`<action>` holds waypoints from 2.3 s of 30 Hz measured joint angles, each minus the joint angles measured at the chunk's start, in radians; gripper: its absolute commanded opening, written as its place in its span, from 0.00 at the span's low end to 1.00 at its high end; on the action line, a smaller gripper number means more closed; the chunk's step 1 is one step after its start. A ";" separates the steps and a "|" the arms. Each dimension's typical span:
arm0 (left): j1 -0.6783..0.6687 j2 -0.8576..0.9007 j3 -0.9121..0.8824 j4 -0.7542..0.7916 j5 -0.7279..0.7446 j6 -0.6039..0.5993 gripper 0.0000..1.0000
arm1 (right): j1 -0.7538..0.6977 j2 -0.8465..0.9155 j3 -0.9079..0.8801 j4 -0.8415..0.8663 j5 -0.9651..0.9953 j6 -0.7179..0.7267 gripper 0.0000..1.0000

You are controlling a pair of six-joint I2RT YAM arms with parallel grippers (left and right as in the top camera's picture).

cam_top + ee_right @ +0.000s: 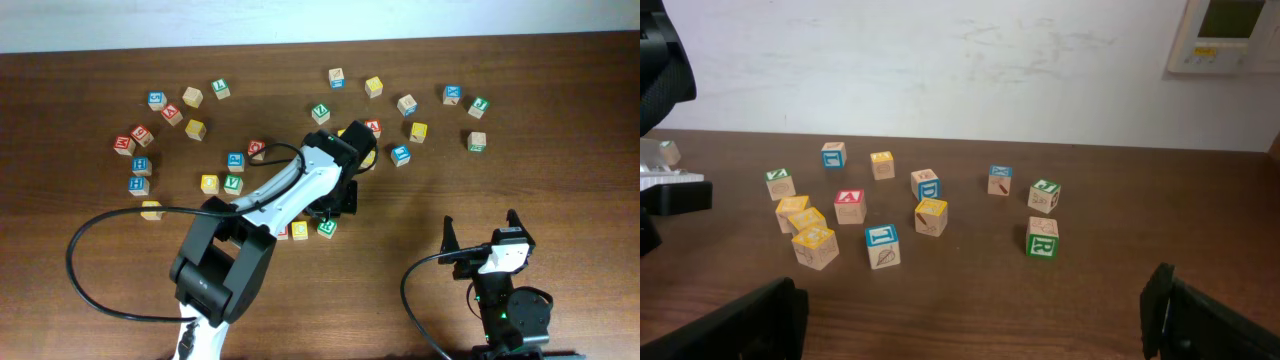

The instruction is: Spell out ICRA

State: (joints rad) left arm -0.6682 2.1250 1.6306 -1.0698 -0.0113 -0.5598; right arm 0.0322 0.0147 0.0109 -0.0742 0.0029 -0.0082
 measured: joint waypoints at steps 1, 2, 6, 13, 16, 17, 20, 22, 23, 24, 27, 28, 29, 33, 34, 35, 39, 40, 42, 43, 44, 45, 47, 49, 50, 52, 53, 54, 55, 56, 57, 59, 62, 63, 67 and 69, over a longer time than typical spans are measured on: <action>0.000 0.000 0.000 -0.001 0.000 0.000 0.00 | 0.000 0.000 0.000 0.000 0.000 0.001 0.98; 0.000 0.000 0.000 -0.003 0.000 0.000 0.00 | 0.000 0.000 0.000 0.000 0.000 0.000 0.98; 0.000 0.000 0.000 -0.015 0.000 0.000 0.00 | 0.000 0.000 0.000 0.000 0.000 0.000 0.98; 0.000 0.000 0.000 -0.049 0.000 0.000 0.00 | 0.000 0.000 0.000 0.000 0.000 0.000 0.98; 0.000 0.000 0.000 -0.049 0.000 0.000 0.00 | 0.000 0.000 0.000 0.000 0.000 0.000 0.98; 0.002 0.000 0.000 -0.053 0.000 0.000 0.00 | 0.000 0.000 0.000 0.000 0.000 0.001 0.98; 0.021 0.000 0.000 -0.068 0.000 0.000 0.00 | 0.000 0.000 0.000 0.000 0.000 0.000 0.98; 0.041 0.000 0.000 -0.071 0.000 0.000 0.00 | 0.000 0.000 0.000 0.000 0.000 0.000 0.98; 0.045 0.000 0.000 -0.071 0.000 0.000 0.00 | 0.000 0.000 0.000 0.000 0.000 0.000 0.98; 0.045 0.000 0.000 -0.071 0.000 0.000 0.00 | 0.000 0.000 0.000 0.000 0.000 0.001 0.98; 0.045 0.000 0.000 -0.066 0.000 0.000 0.00 | 0.000 0.000 0.000 0.000 0.000 0.000 0.98; 0.045 0.000 0.000 -0.060 0.001 0.000 0.00 | 0.000 0.000 0.000 0.000 0.000 0.000 0.98; 0.045 0.000 0.000 -0.056 0.010 0.000 0.00 | 0.000 0.000 0.000 0.000 0.000 0.000 0.99; 0.045 0.000 0.000 -0.084 0.023 0.008 0.00 | 0.000 0.000 0.000 0.000 0.000 0.000 0.98; 0.045 0.000 0.000 -0.093 0.024 0.008 0.00 | 0.000 0.000 0.000 0.000 0.000 -0.001 0.98; 0.045 0.000 0.000 -0.098 0.024 0.011 0.00 | 0.000 0.000 0.000 0.000 0.000 0.000 0.98; 0.045 0.000 0.000 -0.112 0.024 0.011 0.00 | 0.000 0.000 0.000 0.000 0.000 0.000 0.98; 0.045 0.000 0.000 -0.112 0.023 0.012 0.00 | 0.000 0.000 0.000 0.000 0.000 0.000 0.98; 0.045 0.000 0.000 -0.106 0.020 0.015 0.00 | 0.000 0.000 0.000 0.000 0.000 0.001 0.98; 0.046 0.000 0.000 -0.094 0.011 0.015 0.00 | 0.000 0.000 0.000 0.000 0.000 0.000 0.98; 0.049 0.000 0.006 -0.098 0.008 0.018 0.00 | 0.000 0.000 0.000 0.000 0.000 0.000 0.98; 0.059 0.002 0.041 -0.105 0.004 0.021 0.00 | 0.000 0.000 0.000 0.000 0.000 0.000 0.98; 0.091 0.006 0.164 -0.159 0.000 0.043 0.00 | 0.000 0.000 0.000 0.000 0.000 -0.001 0.98; 0.143 0.011 0.346 -0.254 -0.001 0.089 0.00 | 0.000 -0.001 0.000 0.000 0.000 0.000 0.98; 0.164 0.013 0.415 -0.309 -0.003 0.108 0.00 | 0.000 0.000 0.000 0.000 0.000 0.000 0.98; 0.212 0.013 0.551 -0.420 -0.017 0.141 0.07 | 0.000 0.000 0.000 0.000 0.000 0.000 0.98; 0.242 0.013 0.610 -0.483 -0.054 0.151 0.17 | 0.000 0.000 0.000 0.000 0.000 0.000 0.98; 0.269 0.011 0.635 -0.500 -0.080 0.156 0.18 | 0.000 0.000 0.000 0.000 0.000 0.001 0.98; 0.308 0.011 0.640 -0.520 -0.101 0.160 0.26 | 0.000 0.000 0.000 0.000 0.000 0.000 0.98; 0.350 0.011 0.640 -0.532 -0.108 0.164 0.47 | 0.000 0.000 0.000 0.000 0.000 0.000 0.98; 0.406 0.011 0.640 -0.538 -0.112 0.168 0.78 | 0.000 0.000 0.000 0.000 0.000 0.000 0.98; 0.509 0.011 0.640 -0.539 -0.114 0.174 0.99 | 0.000 0.000 0.000 0.000 0.000 0.000 0.98; 0.567 0.011 0.638 -0.523 -0.117 0.171 0.99 | 0.000 0.000 0.000 0.000 0.000 0.000 0.98; 0.579 0.011 0.631 -0.504 -0.117 0.169 0.99 | 0.000 0.000 0.000 0.000 0.000 0.000 0.98; 0.579 0.011 0.553 -0.462 -0.117 0.150 1.00 | 0.000 0.000 0.000 0.000 0.000 0.000 0.98; 0.579 0.011 0.501 -0.435 -0.116 0.148 0.99 | 0.000 0.000 0.000 0.000 0.000 0.000 0.98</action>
State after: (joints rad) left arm -0.0895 2.1357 2.1319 -1.5047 -0.1276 -0.4118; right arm 0.0322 0.0147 0.0109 -0.0742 0.0029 -0.0082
